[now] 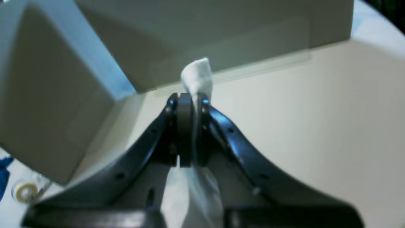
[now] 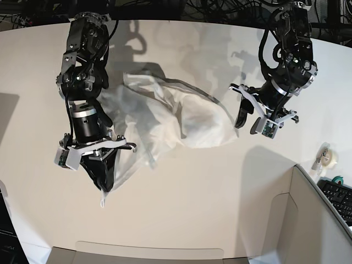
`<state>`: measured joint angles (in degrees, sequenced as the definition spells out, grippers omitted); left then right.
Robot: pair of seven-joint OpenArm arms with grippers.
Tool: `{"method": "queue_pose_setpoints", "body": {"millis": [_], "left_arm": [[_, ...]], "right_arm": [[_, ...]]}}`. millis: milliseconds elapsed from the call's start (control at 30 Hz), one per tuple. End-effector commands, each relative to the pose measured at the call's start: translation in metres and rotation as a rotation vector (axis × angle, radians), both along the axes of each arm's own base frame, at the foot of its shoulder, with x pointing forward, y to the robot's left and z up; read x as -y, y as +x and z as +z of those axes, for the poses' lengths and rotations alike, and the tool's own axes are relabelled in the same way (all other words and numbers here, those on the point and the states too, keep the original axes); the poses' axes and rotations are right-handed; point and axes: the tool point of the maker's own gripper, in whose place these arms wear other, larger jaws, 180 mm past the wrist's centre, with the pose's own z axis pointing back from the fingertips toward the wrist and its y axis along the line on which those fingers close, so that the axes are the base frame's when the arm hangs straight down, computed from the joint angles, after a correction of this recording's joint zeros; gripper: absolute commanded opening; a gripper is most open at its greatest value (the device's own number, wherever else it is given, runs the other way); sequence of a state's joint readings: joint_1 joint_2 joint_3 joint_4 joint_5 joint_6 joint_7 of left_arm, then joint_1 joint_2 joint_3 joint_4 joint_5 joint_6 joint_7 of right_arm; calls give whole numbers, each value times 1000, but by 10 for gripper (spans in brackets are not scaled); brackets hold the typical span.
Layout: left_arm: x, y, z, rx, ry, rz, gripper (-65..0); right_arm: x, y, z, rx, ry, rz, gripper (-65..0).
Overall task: Layout the t-shirt on the table in an organized manner, then fold the t-shirt properly
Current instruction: 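Lift the t-shirt high with the right gripper to let it hang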
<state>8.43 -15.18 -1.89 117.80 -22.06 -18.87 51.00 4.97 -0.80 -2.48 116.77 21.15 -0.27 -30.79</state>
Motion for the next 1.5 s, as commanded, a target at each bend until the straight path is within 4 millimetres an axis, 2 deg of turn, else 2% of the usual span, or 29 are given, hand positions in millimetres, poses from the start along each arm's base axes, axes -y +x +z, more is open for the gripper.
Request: {"method": "queue_pose_setpoints", "body": {"millis": [0, 100, 167, 300, 400, 500, 600, 700, 833, 967, 1100, 1233, 1300, 1467], "left_arm": [[-1, 5, 13, 48, -4, -1, -411], [-2, 5, 13, 48, 0, 0, -416], [-12, 7, 16, 57, 4, 30, -429], [-29, 8, 20, 70, 9, 79, -435], [-32, 10, 23, 77, 11, 88, -435], [-32, 10, 23, 77, 11, 88, -435], [-33, 9, 22, 74, 14, 87, -435], [-37, 9, 23, 76, 16, 100, -435], [-46, 9, 25, 82, 21, 125, -435], [-56, 9, 27, 90, 26, 153, -434], [-60, 9, 28, 90, 28, 165, -434], [-61, 4, 23, 74, 30, 165, -434], [-61, 3, 21, 67, 31, 165, -434], [-61, 3, 21, 68, 31, 167, -434]], "right_arm": [[-4, 2, 36, 120, 7, 7, -650], [-14, 7, 61, 185, 32, 26, -650], [-23, 9, 75, 221, 50, 45, -650], [-59, 7, 106, 295, 88, 131, -650], [-87, 1, 131, 352, 115, 202, -650], [-108, -4, 152, 416, 56, 239, -650], [-128, -12, 176, 510, -78, 227, -650], [-136, -18, 198, 605, -219, 156, -650], [-128, -8, 211, 638, -317, 46, -650], [-87, 13, 215, 587, -253, -129, -650], [-42, 19, 217, 556, -194, -300, -650], [-27, 21, 213, 506, -200, -383, -650], [-49, 14, 216, 536, -224, -326, -650], [-124, -9, 211, 600, -298, -123, -650]]}}
